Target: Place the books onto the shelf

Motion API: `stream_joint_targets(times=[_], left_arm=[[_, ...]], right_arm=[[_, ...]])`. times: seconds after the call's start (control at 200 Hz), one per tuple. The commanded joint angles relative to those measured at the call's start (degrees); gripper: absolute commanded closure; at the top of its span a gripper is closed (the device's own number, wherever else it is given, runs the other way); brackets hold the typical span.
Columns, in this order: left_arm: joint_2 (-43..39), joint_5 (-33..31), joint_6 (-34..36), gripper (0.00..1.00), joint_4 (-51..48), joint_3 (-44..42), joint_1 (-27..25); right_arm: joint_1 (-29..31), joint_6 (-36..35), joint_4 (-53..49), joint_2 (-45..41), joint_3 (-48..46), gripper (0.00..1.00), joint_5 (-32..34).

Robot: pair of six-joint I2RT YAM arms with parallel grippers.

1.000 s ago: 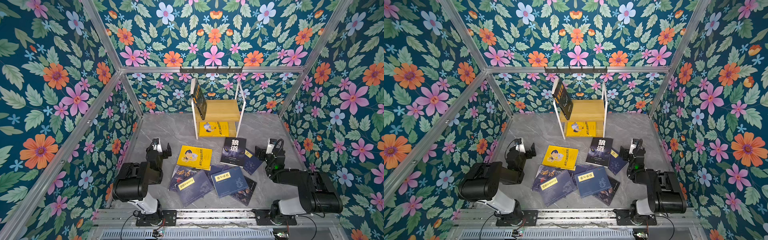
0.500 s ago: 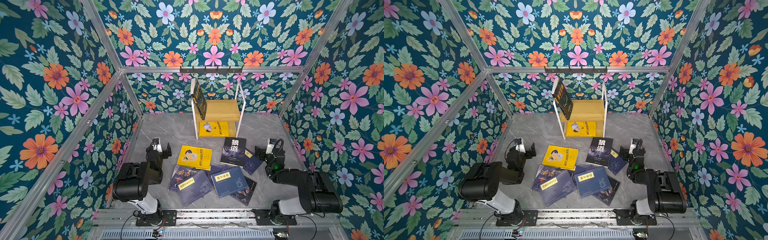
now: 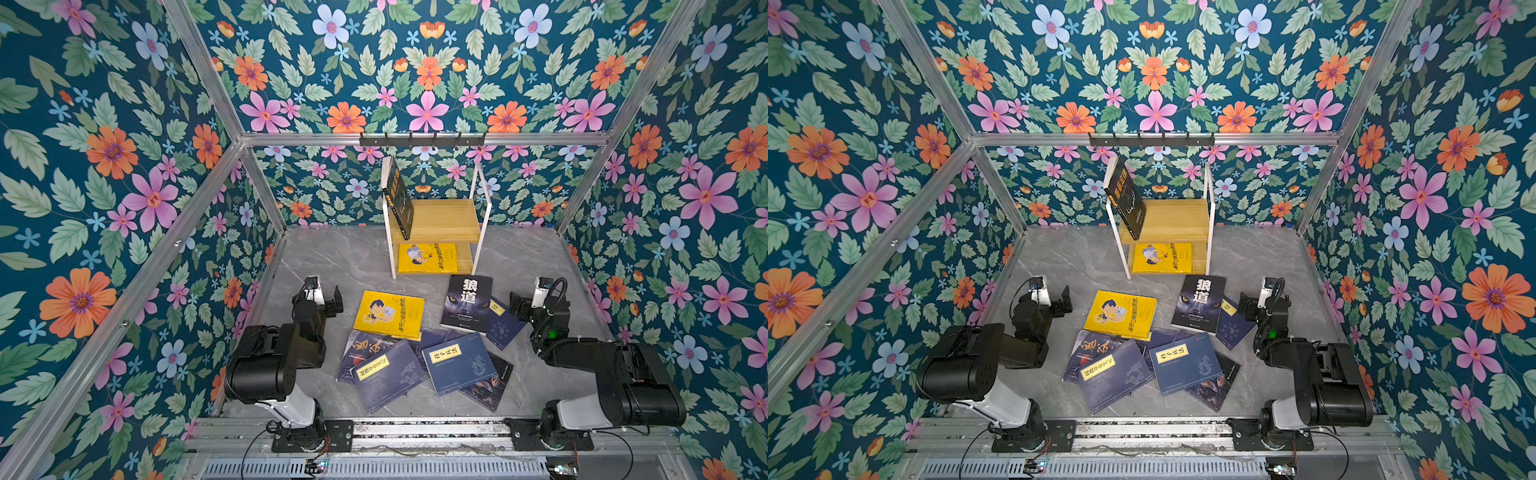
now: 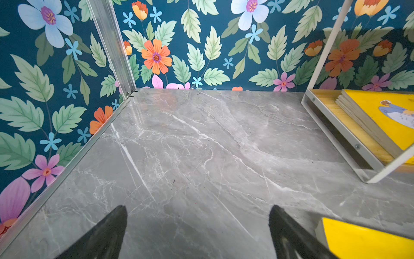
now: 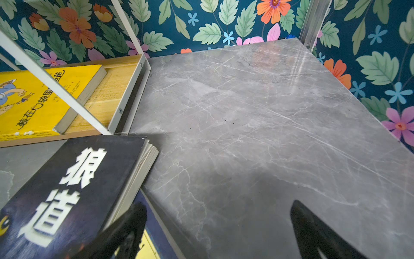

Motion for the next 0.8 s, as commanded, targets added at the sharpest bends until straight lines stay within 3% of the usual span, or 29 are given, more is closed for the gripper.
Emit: stream_joint_targets(times=[0.0,0.26,0.375,0.5,0.62,0.71,0.795], left_arm=[[-0.04,-0.34,-0.26,0.00,-0.02,0.17,0.06],[-1.48,0.04,-0.19,0.00,-1.10,0.52,0.09],[-5.78,2.15,0.44,0.00,-15.33,6.46,0.10],[-7.96,5.07,2.14,0.00,-28.22,14.07,0.02],[-8.53,8.70,2.35,0.00,-40.83,22.41,-0.07],[-7.05,13.38,1.17,0.00,-54.76,31.61,-0.21],[-6.58,17.82,-2.81,0.00,-60.51,36.31,-0.76]], right_arm=[[0.06,-0.38,1.80,0.01,0.21,0.01,-0.33],[0.03,-0.34,1.72,0.06,0.20,0.01,-0.33],[0.06,-0.50,1.34,-1.10,0.35,0.01,-0.77],[0.06,-0.25,-13.36,-7.46,5.36,0.01,-0.95],[0.07,0.60,-21.30,-12.12,8.89,0.01,-2.43],[-0.01,2.40,-27.23,-13.82,12.37,0.01,-6.47],[0.00,5.19,-33.79,-14.03,16.81,0.01,-10.98]])
